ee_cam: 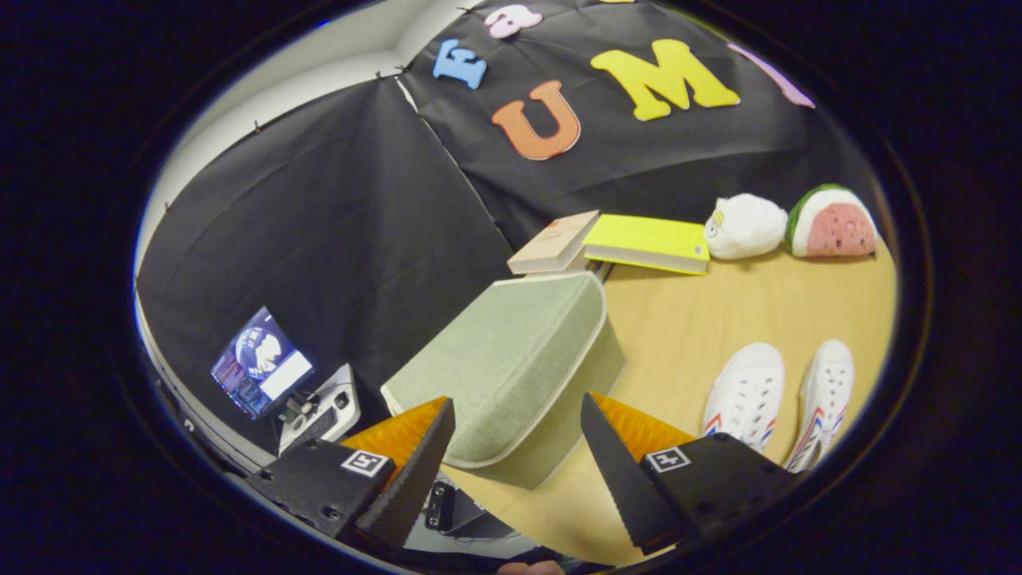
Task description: Open the storage box then place both shoes into the box .Put the left shoe in first, then the right shoe, with the right side of both shoes facing outward in a uniform manner.
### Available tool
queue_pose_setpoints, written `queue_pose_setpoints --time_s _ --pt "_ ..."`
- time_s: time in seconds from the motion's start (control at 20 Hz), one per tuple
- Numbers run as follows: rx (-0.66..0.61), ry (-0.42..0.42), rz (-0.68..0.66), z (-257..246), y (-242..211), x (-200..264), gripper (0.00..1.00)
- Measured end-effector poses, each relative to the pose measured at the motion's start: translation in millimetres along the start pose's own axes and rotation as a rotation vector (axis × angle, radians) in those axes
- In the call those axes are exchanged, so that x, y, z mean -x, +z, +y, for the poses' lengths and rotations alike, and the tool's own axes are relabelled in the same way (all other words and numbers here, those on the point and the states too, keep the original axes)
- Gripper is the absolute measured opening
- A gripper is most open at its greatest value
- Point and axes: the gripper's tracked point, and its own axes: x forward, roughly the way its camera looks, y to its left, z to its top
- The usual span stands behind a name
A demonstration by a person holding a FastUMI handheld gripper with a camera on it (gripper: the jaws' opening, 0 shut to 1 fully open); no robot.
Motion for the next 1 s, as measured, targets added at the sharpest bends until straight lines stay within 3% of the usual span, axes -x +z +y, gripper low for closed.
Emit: queue_pose_setpoints --time_s 0.5,0.75,0.95,1.0 --pt "-0.429 0.271 0.108 24 -27 -42 1.0" --pt "-0.456 0.289 0.122 24 -18 -30 0.97" --pt "-0.405 0.214 0.108 14 -9 -10 0.76" --pt "-0.383 0.211 0.102 22 -8 -2 0.64"
